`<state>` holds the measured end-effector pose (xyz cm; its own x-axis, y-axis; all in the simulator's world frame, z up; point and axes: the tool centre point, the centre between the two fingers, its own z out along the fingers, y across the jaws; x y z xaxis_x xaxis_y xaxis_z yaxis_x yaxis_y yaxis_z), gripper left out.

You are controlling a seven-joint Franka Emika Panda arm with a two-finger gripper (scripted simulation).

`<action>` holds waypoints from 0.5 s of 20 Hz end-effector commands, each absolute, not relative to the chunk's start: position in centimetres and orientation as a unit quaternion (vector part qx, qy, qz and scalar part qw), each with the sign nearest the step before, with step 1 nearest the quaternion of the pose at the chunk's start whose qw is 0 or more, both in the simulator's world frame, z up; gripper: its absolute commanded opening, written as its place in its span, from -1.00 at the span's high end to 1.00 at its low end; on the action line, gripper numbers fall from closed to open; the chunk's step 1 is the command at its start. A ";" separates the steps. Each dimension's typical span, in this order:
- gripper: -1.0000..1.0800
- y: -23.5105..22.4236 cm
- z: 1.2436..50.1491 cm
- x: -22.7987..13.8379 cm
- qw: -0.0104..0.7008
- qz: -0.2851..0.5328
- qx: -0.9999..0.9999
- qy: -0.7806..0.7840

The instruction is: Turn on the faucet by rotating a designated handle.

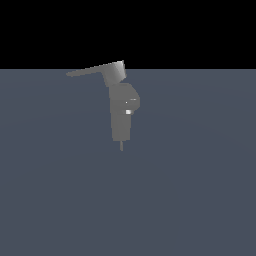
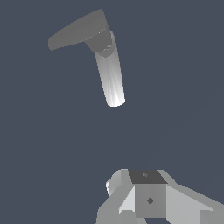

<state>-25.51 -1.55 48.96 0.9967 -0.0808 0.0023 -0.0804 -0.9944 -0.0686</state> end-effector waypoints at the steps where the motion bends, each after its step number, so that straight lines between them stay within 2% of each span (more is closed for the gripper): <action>1: 1.00 -1.4 48.9 -24.9 0.039 0.001 -0.998 0.051; 10: 1.00 -0.5 48.4 -21.1 0.060 0.022 -0.991 0.120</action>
<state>-21.86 -0.68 48.53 0.9771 -0.2077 -0.0456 -0.2115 -0.9714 -0.1074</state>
